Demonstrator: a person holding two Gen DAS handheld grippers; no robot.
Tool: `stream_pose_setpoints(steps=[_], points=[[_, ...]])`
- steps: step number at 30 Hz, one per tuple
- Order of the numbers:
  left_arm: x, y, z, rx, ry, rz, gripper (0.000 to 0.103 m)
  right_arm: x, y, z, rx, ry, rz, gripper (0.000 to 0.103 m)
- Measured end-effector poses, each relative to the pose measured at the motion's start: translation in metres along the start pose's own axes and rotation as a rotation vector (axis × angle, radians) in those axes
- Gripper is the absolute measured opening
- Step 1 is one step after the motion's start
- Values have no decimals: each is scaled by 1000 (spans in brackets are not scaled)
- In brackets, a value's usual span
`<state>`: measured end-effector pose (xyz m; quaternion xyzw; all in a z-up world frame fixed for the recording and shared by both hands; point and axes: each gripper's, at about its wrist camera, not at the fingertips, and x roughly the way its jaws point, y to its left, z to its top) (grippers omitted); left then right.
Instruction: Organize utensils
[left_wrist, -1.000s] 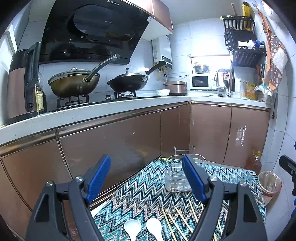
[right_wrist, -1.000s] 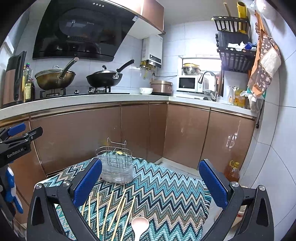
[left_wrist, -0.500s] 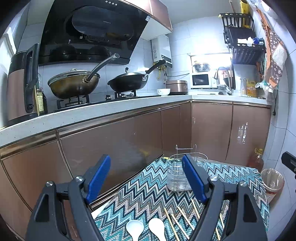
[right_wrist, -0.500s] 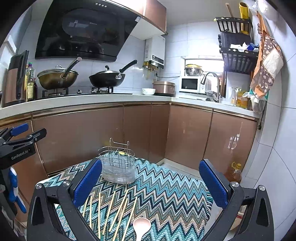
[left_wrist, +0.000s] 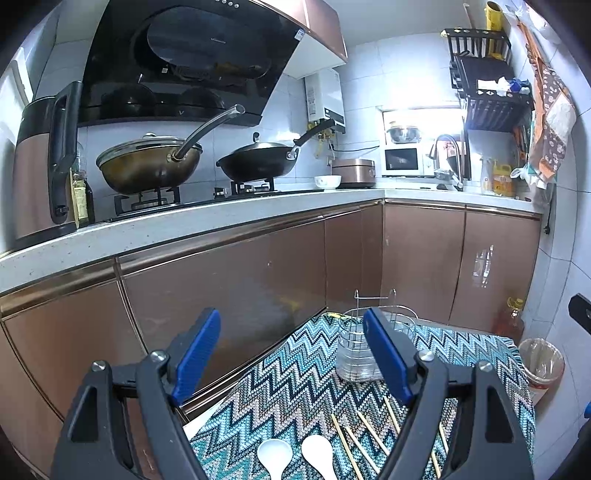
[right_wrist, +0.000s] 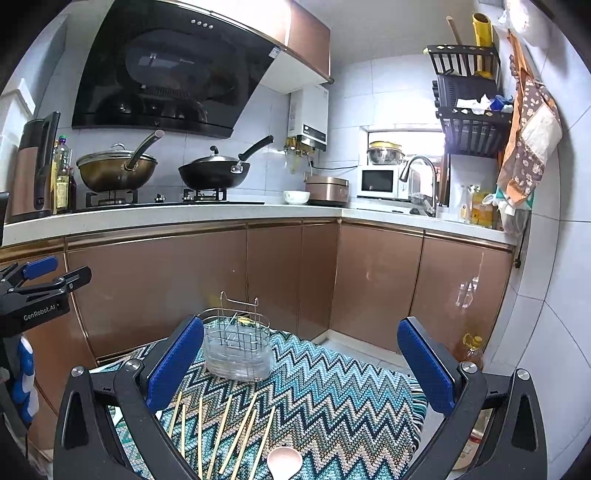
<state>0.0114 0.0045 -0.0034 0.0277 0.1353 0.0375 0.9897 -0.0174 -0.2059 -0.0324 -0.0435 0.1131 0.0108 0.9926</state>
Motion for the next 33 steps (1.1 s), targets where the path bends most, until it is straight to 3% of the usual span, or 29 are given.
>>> stream_pose_setpoints(steps=[19, 33], points=[[2, 8, 5, 15, 3, -55, 78, 1, -2, 1, 8, -20, 7, 103], [6, 17, 7, 13, -1, -34, 78, 5, 2, 6, -6, -8, 13, 103]])
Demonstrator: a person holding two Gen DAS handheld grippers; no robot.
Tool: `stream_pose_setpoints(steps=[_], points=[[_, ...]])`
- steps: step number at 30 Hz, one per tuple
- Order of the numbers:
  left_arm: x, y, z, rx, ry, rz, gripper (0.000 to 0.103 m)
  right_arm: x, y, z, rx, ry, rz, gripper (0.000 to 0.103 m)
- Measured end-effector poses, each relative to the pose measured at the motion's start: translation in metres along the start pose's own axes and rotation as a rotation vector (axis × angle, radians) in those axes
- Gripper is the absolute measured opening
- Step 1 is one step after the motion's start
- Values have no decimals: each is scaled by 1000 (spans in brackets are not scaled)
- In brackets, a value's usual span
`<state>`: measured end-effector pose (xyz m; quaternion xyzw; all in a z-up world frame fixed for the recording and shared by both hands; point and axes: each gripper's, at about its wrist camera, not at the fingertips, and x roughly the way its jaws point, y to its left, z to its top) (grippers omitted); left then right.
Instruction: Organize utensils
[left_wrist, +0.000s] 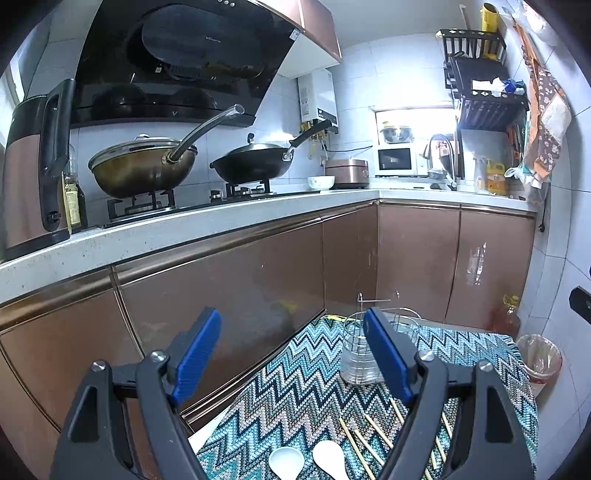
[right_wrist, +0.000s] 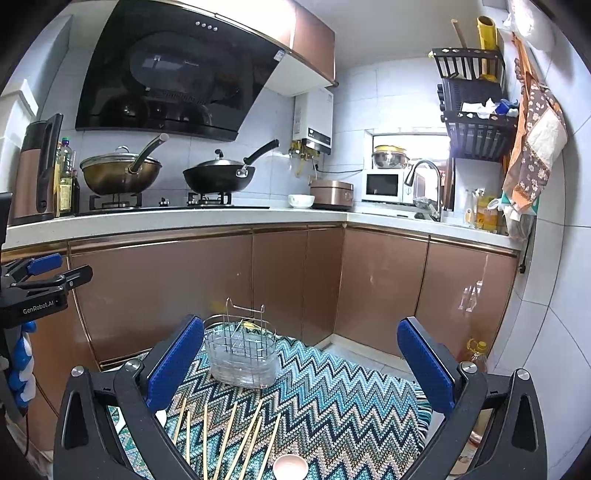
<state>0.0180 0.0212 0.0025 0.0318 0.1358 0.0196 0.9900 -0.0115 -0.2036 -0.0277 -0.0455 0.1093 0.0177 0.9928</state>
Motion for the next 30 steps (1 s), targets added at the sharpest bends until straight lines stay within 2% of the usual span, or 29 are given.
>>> stream_pose_setpoints(steps=[6, 19, 30], points=[[4, 7, -1, -4, 8, 8, 78, 7, 0, -3, -17, 29, 2, 103], [32, 26, -15, -42, 112, -8, 78, 27, -4, -15, -11, 109, 36, 103], [64, 39, -46, -74, 266, -112, 78, 61, -17, -42, 26, 270, 81, 103]])
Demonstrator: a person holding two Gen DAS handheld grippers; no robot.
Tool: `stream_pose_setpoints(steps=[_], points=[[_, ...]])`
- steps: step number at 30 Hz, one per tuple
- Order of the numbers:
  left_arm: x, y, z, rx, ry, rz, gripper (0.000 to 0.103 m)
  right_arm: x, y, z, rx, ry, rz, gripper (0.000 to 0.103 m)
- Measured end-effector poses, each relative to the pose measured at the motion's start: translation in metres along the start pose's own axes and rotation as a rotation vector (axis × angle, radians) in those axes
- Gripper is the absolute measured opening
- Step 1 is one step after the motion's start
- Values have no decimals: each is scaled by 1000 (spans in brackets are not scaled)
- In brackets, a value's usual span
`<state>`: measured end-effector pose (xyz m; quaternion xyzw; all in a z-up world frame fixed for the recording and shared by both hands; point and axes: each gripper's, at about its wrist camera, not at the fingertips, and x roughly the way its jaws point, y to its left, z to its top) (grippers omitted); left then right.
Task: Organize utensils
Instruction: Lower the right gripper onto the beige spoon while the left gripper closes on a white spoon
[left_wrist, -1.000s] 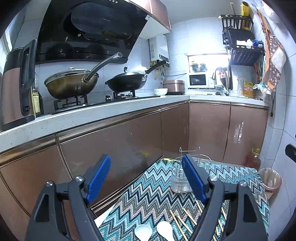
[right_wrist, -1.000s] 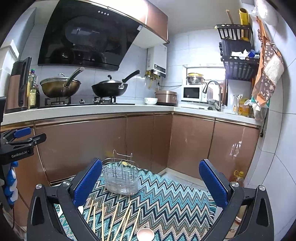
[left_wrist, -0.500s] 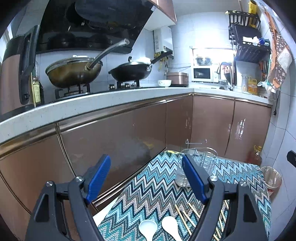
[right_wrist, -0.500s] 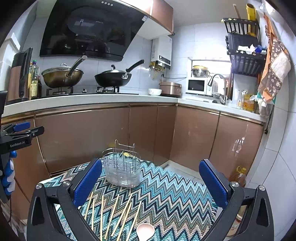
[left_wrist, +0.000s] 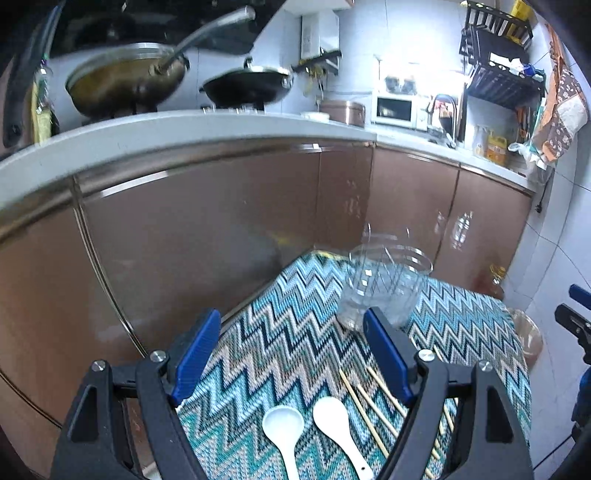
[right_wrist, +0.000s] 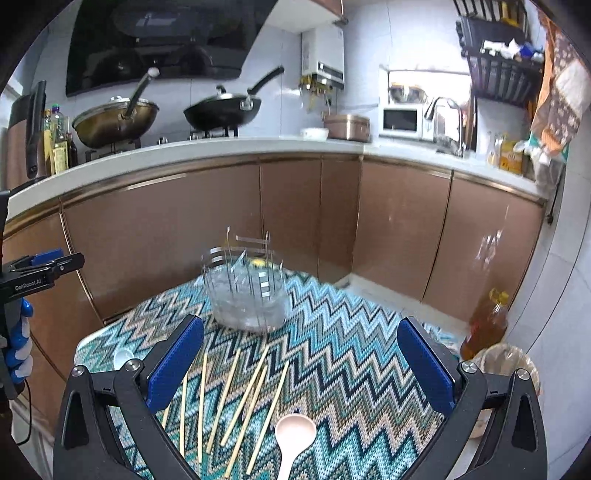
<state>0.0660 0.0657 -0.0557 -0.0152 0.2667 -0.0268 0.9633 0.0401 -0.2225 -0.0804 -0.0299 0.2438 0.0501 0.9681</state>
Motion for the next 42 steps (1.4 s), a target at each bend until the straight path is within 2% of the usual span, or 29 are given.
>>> stream_pose_setpoints(steps=[3, 8, 13, 16, 22, 28, 30, 36, 42], points=[[12, 7, -10, -25, 60, -43, 78, 12, -4, -7, 4, 49, 17, 101], [39, 15, -29, -101, 211, -169, 78, 37, -11, -22, 28, 155, 63, 95], [65, 7, -57, -155, 360, -304, 77, 59, -21, -38, 60, 257, 113, 81], [81, -1, -70, -188, 440, -354, 76, 71, -28, -47, 82, 309, 135, 73], [101, -6, -91, -247, 538, -387, 71, 96, -44, -65, 138, 417, 205, 57], [113, -2, -106, -324, 606, -407, 57, 119, -53, -86, 172, 513, 270, 44], [116, 0, -110, -347, 621, -405, 50, 124, -55, -92, 173, 530, 276, 42], [126, 6, -117, -428, 648, -394, 41, 129, -60, -102, 160, 544, 278, 38], [136, 11, -122, -481, 652, -354, 36, 132, -64, -105, 150, 554, 296, 34]])
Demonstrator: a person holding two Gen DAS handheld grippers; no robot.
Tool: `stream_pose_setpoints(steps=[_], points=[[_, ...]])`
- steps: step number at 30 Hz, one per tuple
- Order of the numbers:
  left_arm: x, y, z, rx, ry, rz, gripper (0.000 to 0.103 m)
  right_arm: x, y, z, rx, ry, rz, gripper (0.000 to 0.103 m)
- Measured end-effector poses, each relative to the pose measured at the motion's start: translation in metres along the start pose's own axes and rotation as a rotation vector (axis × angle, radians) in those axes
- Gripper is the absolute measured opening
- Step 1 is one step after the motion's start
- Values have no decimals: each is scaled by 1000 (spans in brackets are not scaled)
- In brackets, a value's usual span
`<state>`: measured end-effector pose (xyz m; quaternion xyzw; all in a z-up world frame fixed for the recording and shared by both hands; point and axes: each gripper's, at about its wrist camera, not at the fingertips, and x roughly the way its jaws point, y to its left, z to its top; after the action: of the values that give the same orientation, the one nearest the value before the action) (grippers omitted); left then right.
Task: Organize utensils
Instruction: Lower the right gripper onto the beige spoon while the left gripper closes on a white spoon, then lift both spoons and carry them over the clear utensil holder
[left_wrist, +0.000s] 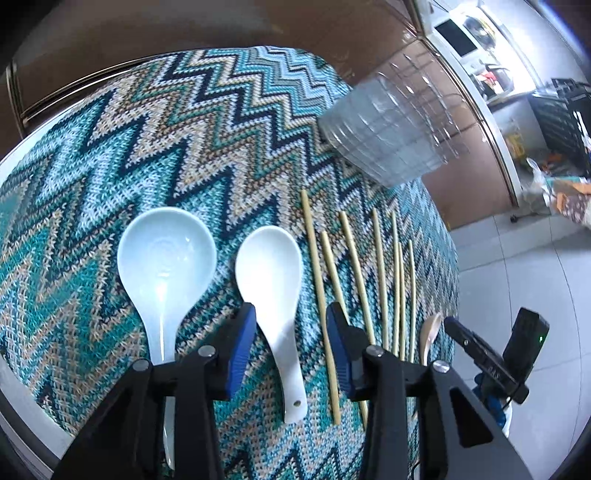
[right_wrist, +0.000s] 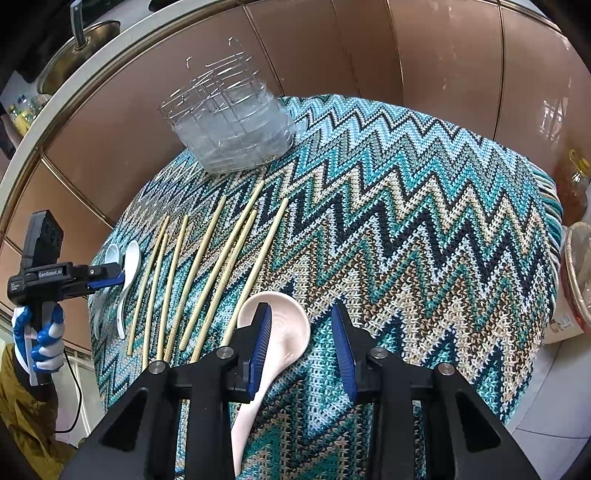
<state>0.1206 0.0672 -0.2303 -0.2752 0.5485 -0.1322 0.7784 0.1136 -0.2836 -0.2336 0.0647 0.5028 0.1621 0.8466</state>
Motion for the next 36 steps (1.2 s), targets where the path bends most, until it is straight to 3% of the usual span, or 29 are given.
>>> stream_pose_setpoints(steps=[17, 22, 26, 36], points=[[16, 4, 14, -49, -13, 24, 32, 26, -12, 11, -14, 50, 78, 25], [20, 4, 16, -60, -14, 47, 24, 32, -21, 12, -16, 78, 132, 22], [22, 5, 15, -53, -19, 89, 9, 39, -22, 13, -40, 92, 157, 16], [17, -2, 6, -25, -53, 76, 4, 38, -4, 16, -142, 86, 122, 6]])
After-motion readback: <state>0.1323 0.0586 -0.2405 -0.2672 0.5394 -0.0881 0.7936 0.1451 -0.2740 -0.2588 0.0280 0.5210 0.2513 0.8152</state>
